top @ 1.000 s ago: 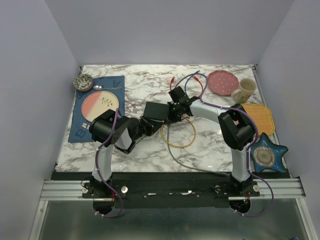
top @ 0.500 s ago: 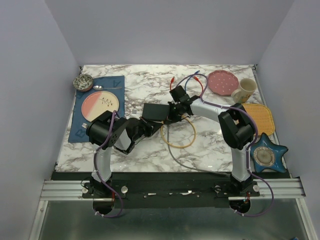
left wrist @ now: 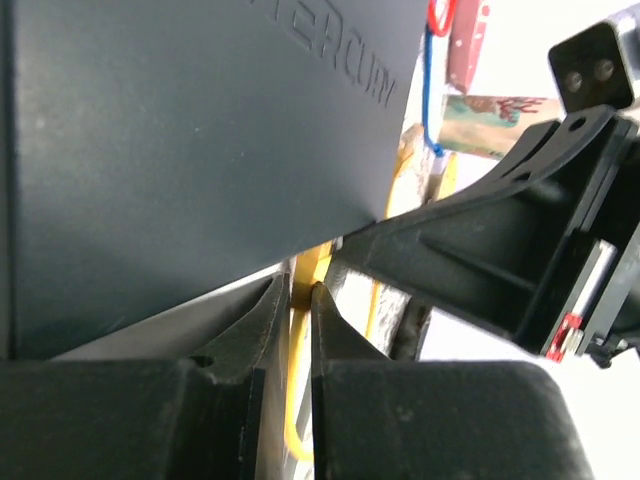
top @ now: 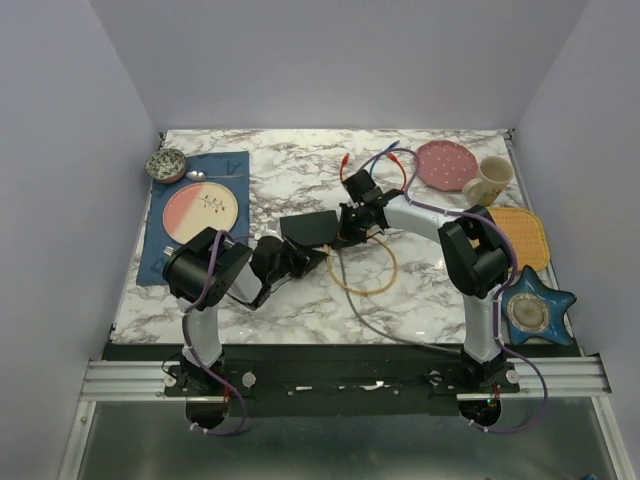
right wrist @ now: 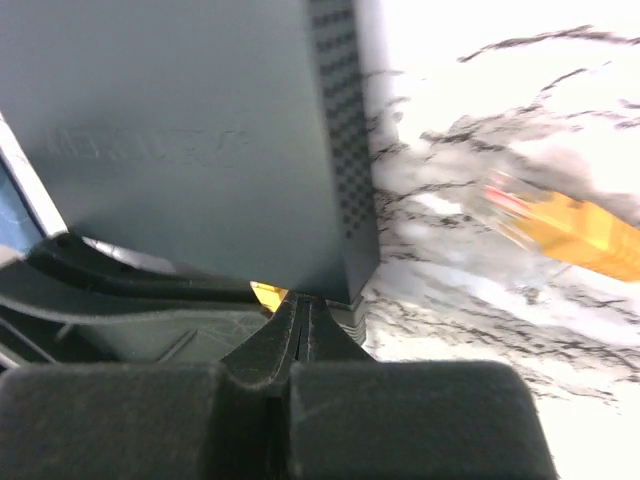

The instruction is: Pull the plug from the switch port

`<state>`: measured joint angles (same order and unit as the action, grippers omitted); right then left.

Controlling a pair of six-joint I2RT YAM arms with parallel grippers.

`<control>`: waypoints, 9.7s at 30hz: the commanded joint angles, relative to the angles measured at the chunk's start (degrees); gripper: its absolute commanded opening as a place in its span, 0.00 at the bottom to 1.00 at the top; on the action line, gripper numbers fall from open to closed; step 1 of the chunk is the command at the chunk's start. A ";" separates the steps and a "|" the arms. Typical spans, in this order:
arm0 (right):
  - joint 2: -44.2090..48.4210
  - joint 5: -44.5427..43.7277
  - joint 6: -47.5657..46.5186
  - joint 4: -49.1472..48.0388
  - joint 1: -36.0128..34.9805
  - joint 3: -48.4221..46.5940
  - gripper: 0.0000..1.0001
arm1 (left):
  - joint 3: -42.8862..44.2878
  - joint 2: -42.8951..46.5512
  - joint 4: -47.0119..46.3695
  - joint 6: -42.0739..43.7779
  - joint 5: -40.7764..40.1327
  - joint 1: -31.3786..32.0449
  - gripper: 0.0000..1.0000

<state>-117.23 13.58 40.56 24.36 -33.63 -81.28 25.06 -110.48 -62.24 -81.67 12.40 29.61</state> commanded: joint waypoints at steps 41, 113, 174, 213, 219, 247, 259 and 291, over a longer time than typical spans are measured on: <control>8.42 -8.07 -3.38 -13.53 5.33 18.86 0.01 | 41.03 5.01 64.08 29.37 -14.25 -6.05 0.28; 0.77 11.20 16.22 -46.95 3.92 25.29 0.45 | 29.08 3.77 50.46 26.74 1.75 -8.16 0.22; 1.21 17.26 12.18 -45.55 3.13 27.22 0.01 | 23.54 2.02 44.31 17.42 3.42 -4.82 0.21; 12.53 19.85 1.56 -27.23 -1.62 30.58 0.01 | 25.48 5.44 35.62 10.56 2.44 -7.90 0.22; 18.26 -1.44 -6.45 -10.32 -1.62 23.27 0.02 | 22.93 12.56 34.55 12.49 4.56 -8.16 0.27; 36.89 -16.67 -13.84 -0.19 -11.01 31.43 0.66 | 11.60 22.67 35.25 13.20 4.30 -9.57 0.29; 28.65 -12.71 -11.03 0.43 -18.04 34.00 0.62 | 5.62 25.31 34.38 12.67 2.89 -8.78 0.29; 42.62 -36.47 -18.42 16.96 -25.79 2.28 0.01 | 5.35 30.49 39.21 13.64 -0.62 -9.04 0.29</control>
<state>-72.42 2.44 20.12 38.76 -60.45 -75.55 29.43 -82.59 -24.51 -68.79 14.46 20.73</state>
